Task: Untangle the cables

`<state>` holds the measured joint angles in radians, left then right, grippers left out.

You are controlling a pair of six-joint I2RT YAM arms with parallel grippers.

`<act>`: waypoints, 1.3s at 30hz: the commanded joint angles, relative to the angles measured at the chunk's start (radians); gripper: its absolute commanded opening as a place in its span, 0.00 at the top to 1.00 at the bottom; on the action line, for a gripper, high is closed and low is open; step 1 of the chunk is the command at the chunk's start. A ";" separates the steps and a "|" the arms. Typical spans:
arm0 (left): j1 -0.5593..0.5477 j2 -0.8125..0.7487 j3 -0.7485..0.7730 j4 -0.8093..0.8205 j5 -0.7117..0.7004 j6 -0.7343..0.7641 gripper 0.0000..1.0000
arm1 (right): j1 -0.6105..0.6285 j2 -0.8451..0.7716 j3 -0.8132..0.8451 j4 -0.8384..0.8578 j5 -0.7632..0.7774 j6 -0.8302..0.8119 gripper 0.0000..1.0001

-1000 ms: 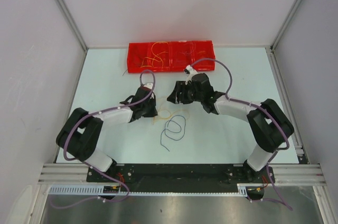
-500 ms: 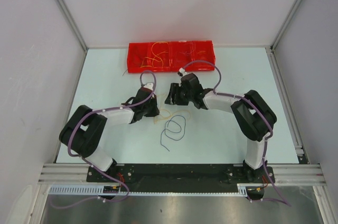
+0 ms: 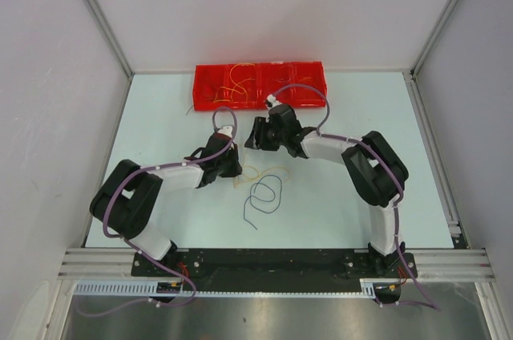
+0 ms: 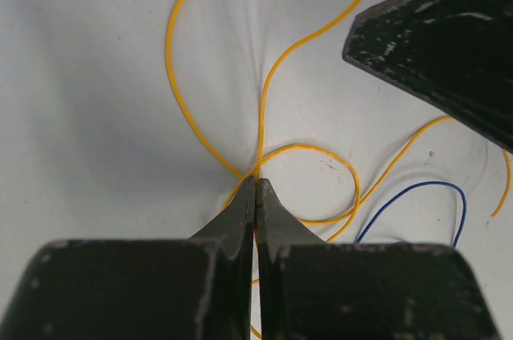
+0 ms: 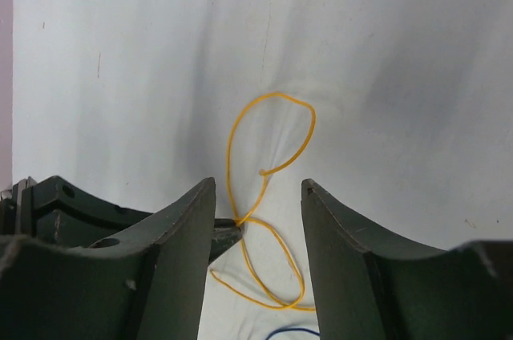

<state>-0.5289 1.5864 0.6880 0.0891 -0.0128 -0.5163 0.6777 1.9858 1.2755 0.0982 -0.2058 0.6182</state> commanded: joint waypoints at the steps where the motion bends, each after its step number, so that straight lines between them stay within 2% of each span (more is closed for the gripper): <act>1: 0.006 0.020 -0.012 -0.009 0.005 -0.004 1.00 | 0.002 0.044 0.062 0.006 0.019 0.005 0.52; 5: 0.006 0.020 -0.008 -0.008 0.005 -0.004 1.00 | 0.002 0.068 0.102 -0.014 0.017 0.003 0.61; 6: 0.006 0.020 -0.008 -0.008 0.005 -0.004 1.00 | 0.002 0.073 0.105 -0.012 0.014 0.003 0.67; 8: 0.006 0.017 -0.007 -0.009 0.005 -0.004 1.00 | 0.003 0.080 0.114 -0.014 0.013 0.000 0.74; 12: 0.006 -0.003 -0.008 -0.015 0.029 -0.004 1.00 | 0.003 0.088 0.131 -0.025 0.009 0.000 1.00; 14: 0.006 -0.043 -0.008 -0.028 0.042 -0.008 1.00 | 0.002 0.079 0.137 -0.029 0.006 -0.003 1.00; 16: 0.006 -0.090 -0.004 -0.076 0.057 -0.017 0.89 | 0.006 0.062 0.140 -0.029 0.002 -0.009 1.00; 17: 0.006 -0.164 0.005 -0.109 0.057 -0.019 0.79 | 0.006 0.033 0.140 -0.029 0.002 -0.021 1.00; 18: 0.006 -0.204 0.011 -0.138 0.059 -0.021 0.55 | 0.010 0.019 0.146 -0.031 0.003 -0.029 1.00; 20: 0.006 -0.296 0.042 -0.244 0.044 -0.014 0.33 | 0.013 -0.033 0.159 -0.043 0.009 -0.049 1.00; 21: 0.006 -0.389 0.053 -0.317 0.030 -0.011 0.20 | 0.013 -0.048 0.165 -0.045 0.006 -0.052 1.00; 24: 0.006 -0.565 0.099 -0.457 -0.029 0.004 0.04 | 0.013 -0.107 0.209 -0.067 0.003 -0.069 1.00; 27: 0.007 -0.705 0.151 -0.592 -0.070 0.028 0.00 | 0.014 -0.142 0.277 -0.092 0.005 -0.095 1.00; 33: 0.007 -0.903 0.274 -0.836 -0.134 0.065 0.00 | 0.043 -0.165 0.455 -0.195 0.046 -0.219 1.00; 39: 0.007 -1.074 0.206 -0.881 -0.260 0.104 0.00 | 0.043 -0.136 0.628 -0.229 0.072 -0.299 1.00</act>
<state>-0.5270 0.5690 0.9306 -0.6888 -0.1688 -0.4587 0.7193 1.8526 1.7920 -0.0841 -0.1692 0.4107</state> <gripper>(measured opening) 0.996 0.010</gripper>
